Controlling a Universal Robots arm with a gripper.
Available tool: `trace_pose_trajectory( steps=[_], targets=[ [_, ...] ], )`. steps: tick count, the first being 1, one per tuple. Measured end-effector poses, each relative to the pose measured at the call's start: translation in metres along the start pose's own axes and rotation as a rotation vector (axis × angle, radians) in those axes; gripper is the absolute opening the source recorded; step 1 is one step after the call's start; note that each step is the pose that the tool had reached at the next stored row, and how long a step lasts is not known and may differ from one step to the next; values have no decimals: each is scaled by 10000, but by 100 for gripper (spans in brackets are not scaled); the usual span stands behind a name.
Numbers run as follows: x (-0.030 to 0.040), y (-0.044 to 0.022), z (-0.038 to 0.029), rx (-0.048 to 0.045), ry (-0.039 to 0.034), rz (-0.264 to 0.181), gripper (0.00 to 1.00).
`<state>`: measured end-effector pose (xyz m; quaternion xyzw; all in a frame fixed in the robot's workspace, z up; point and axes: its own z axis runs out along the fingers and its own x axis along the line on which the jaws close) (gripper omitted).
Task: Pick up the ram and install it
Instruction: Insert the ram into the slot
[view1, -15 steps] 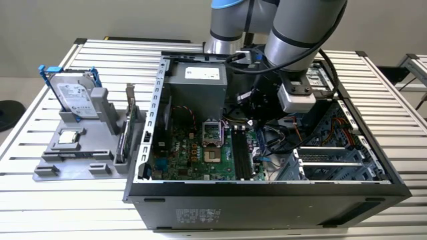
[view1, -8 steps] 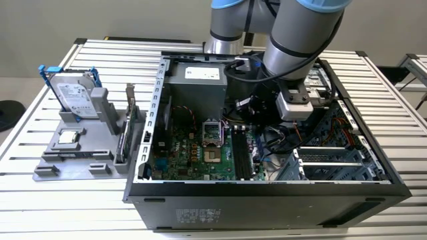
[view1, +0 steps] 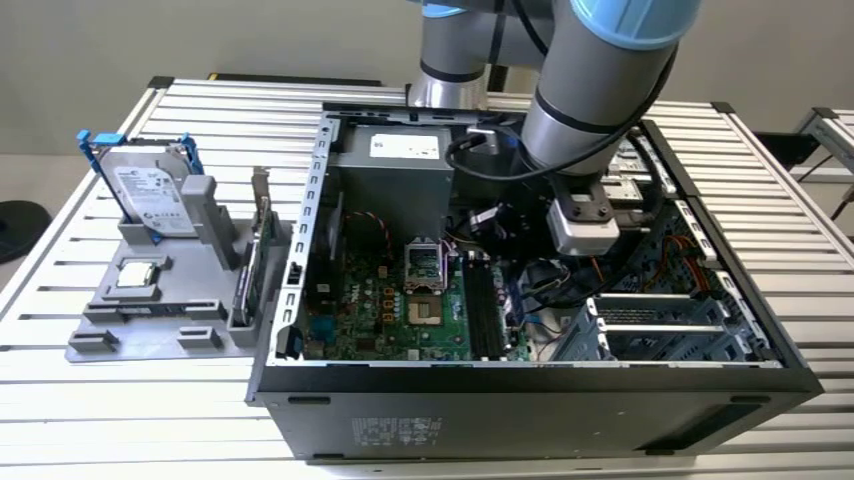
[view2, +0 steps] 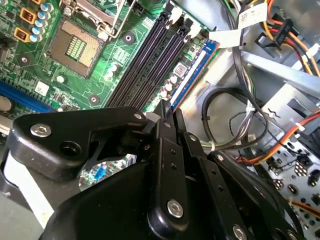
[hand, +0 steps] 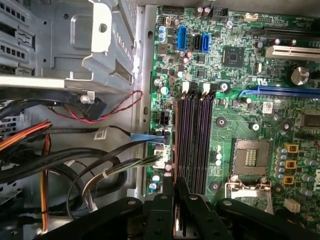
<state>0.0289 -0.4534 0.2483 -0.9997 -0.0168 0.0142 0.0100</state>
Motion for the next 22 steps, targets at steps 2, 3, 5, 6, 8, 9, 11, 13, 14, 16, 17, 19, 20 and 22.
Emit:
trace_pose_trajectory(
  steps=[2,3,5,6,8,9,11,13,14,16,17,19,20,22],
  targets=[
    [0,2,32,2,0,1,0],
    [-1,3,44,1,0,1,0],
    [-1,6,73,0,0,0,0],
    [-1,8,87,1,0,0,0],
    [-2,14,108,1,-3,1,0],
    [-4,20,113,-1,-6,3,0],
    [-6,32,123,2,-11,3,0],
    [-11,53,127,2,-16,2,0],
    [-14,63,128,1,-17,1,0],
    [-23,77,135,2,-16,1,0],
    [-27,78,142,4,-16,1,0],
    [-31,79,159,2,-17,0,0],
    [-34,79,169,2,-17,1,0],
    [-38,79,190,2,-17,1,0]
  ],
)
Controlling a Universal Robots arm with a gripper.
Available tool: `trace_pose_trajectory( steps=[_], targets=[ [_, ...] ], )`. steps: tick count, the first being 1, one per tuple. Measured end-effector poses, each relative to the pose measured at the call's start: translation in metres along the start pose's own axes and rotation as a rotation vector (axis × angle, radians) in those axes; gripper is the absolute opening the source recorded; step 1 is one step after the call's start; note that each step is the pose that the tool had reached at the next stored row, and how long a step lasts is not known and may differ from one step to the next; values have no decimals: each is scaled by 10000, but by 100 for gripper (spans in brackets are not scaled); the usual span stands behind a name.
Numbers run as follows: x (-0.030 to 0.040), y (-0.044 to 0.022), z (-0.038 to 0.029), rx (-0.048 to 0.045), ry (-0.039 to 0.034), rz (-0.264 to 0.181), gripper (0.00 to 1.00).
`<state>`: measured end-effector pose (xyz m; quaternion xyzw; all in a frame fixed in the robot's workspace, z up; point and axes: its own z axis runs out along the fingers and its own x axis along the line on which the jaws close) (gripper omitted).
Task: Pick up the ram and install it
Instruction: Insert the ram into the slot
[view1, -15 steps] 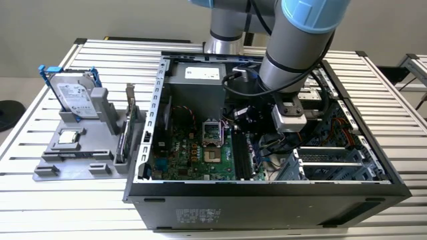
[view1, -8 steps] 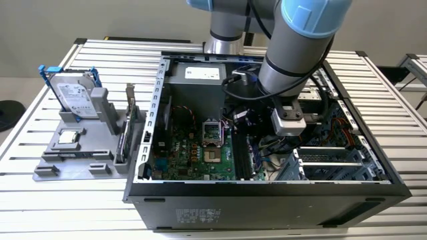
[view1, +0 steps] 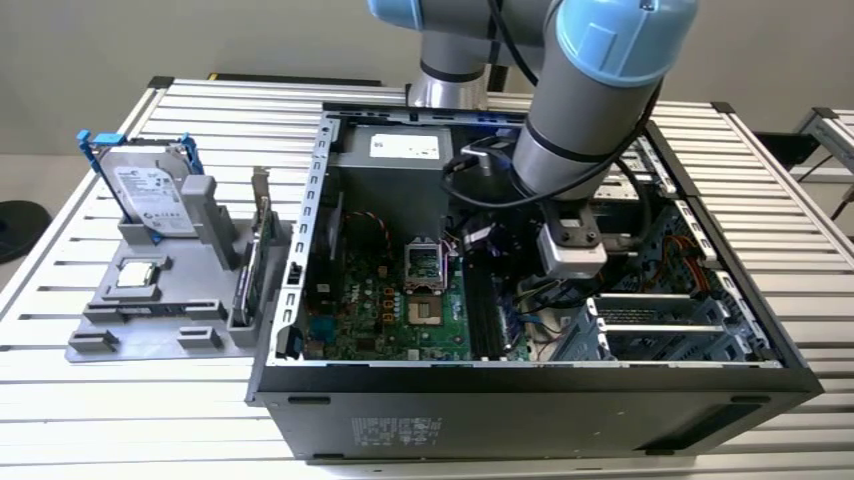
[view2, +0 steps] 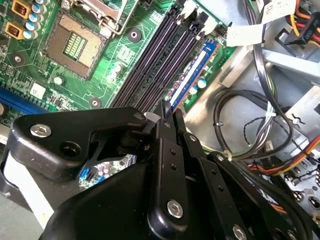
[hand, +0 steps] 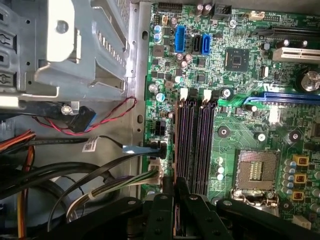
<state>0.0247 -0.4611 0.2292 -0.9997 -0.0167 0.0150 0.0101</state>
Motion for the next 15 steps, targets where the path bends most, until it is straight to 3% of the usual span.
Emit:
trace_pose_trajectory(
  steps=[8,15],
  targets=[
    [1,1,64,2,-28,7,0],
    [-7,1,70,4,-53,8,0]
  ],
)
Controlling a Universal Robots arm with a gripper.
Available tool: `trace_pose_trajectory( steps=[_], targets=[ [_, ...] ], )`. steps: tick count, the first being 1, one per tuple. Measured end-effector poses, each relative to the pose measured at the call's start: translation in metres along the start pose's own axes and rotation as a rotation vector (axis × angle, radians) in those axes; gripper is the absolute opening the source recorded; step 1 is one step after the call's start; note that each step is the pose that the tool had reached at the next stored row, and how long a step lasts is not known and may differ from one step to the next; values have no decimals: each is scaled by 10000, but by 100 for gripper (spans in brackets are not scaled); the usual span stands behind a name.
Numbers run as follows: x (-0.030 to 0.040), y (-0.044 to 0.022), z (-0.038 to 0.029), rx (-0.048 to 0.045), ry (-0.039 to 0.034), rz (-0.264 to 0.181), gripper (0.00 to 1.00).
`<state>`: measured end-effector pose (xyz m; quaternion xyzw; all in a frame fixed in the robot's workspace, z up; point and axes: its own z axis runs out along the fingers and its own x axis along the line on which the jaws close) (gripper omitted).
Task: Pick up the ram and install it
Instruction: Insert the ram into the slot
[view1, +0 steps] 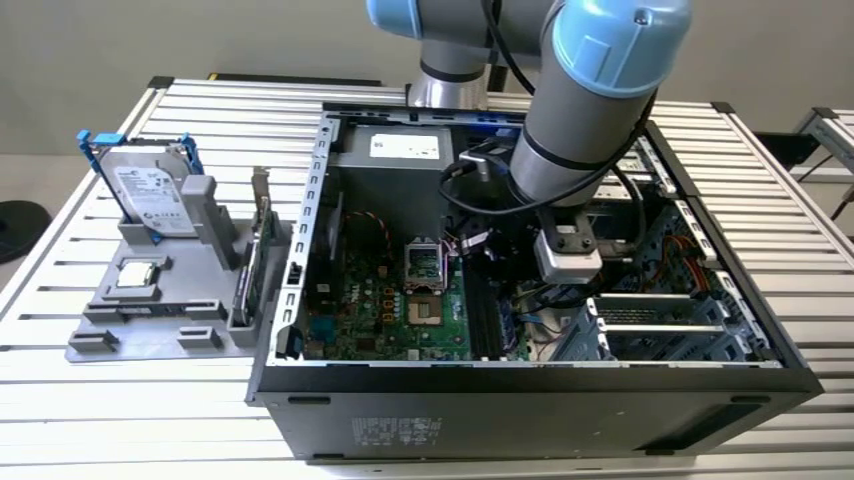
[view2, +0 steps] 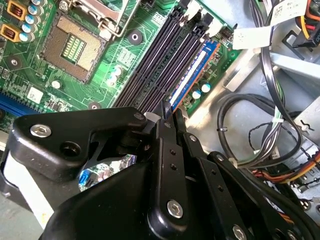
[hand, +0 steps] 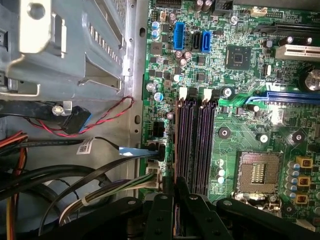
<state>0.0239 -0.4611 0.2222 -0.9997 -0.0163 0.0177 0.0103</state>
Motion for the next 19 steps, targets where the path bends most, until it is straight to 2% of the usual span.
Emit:
trace_pose_trajectory(
  steps=[10,19],
  targets=[
    [1,2,56,-2,-22,0,0],
    [6,13,58,10,-38,229,0]
  ],
)
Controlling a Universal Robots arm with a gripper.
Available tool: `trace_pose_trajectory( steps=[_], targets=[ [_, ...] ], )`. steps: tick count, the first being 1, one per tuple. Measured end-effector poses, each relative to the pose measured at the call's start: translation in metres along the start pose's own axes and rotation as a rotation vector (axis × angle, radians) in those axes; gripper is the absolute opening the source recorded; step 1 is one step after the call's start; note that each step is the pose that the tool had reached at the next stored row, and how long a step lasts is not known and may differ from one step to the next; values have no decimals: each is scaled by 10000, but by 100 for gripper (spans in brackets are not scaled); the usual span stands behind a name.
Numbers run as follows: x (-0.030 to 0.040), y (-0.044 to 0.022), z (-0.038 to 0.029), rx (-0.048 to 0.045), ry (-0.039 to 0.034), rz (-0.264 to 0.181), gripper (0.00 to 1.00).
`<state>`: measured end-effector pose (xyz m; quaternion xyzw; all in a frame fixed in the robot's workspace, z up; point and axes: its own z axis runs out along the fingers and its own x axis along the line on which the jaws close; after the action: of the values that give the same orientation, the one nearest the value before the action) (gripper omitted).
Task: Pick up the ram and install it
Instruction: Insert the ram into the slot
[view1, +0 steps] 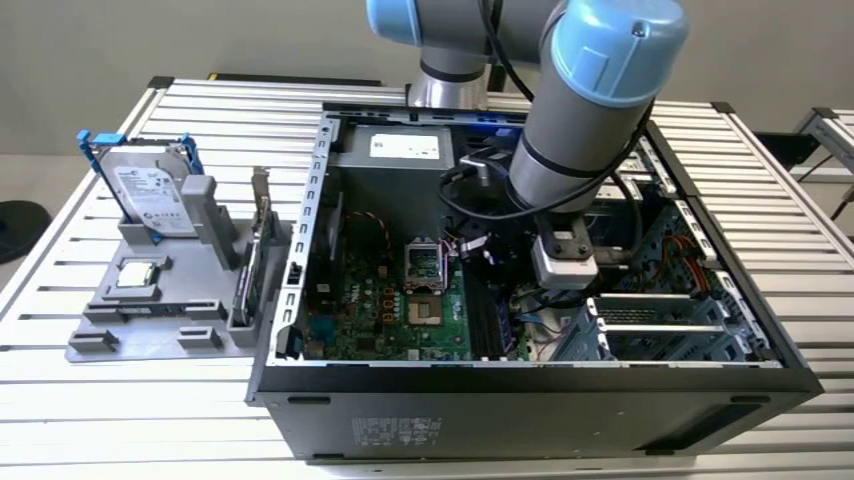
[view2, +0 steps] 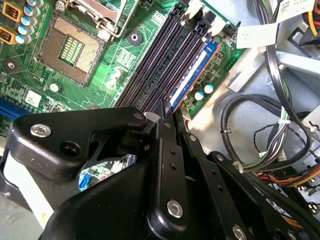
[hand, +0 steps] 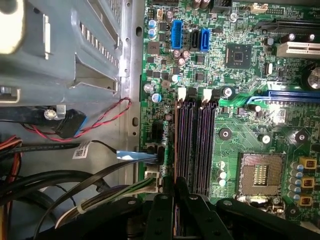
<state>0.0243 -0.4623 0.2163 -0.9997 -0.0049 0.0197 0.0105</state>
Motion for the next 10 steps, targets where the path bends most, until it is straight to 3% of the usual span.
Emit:
trace_pose_trajectory(
  steps=[10],
  targets=[
    [1,2,25,0,1,96,0]
  ],
)
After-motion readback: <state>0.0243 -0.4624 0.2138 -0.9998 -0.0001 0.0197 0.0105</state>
